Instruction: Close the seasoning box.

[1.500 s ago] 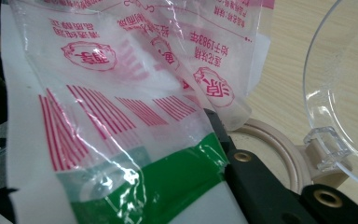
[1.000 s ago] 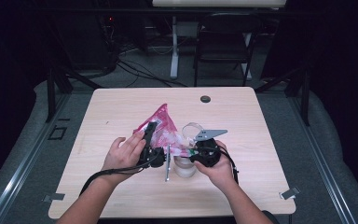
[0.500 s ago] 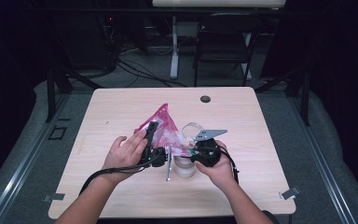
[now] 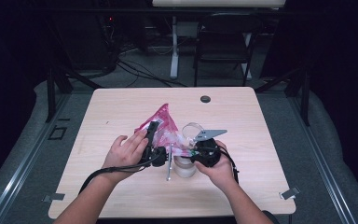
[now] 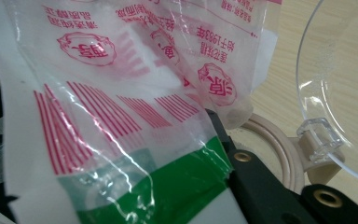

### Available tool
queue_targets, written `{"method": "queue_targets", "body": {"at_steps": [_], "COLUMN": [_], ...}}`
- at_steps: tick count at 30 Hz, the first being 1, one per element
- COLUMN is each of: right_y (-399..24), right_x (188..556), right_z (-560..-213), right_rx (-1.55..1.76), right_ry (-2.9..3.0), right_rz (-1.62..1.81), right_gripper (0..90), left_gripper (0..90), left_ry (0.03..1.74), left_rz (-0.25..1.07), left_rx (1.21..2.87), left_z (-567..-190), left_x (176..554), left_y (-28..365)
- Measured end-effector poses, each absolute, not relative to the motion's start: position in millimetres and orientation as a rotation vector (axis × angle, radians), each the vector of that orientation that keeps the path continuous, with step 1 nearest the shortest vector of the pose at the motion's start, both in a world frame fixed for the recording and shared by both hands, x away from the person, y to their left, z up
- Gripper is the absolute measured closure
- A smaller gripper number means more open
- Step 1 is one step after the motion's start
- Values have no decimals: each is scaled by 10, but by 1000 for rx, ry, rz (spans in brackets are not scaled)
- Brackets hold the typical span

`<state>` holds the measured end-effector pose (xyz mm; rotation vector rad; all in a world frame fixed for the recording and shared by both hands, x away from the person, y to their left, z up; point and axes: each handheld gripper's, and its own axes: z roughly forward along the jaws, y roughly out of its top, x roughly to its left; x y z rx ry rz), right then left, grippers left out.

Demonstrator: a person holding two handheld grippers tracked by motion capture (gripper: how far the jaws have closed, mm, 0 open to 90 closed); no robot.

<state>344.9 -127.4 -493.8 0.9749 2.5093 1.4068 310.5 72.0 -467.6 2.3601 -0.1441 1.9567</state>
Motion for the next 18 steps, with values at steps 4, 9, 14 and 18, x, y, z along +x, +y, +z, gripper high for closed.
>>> {"method": "queue_targets", "body": {"at_steps": [4, 9, 14, 18], "right_y": [-1272, -1264, -1260, -1263], "right_x": [3448, 3446, 3446, 3448], "right_z": [-4939, -4947, -4954, -4958], "right_rx": [977, 977, 973, 969], "right_ry": [2512, 2513, 2516, 2525], "right_rz": [1406, 1399, 1397, 1386], "right_gripper": [900, 900, 900, 900], "left_gripper": [637, 635, 632, 631], "left_ry": [-153, -167, -168, -179], "left_rz": [1950, 1951, 1949, 1949], "left_rx": [2372, 2385, 2390, 2394], "left_z": [-4666, -4661, -4661, -4665], "left_x": [3116, 3118, 3117, 3113], "left_y": [718, 715, 711, 704]}}
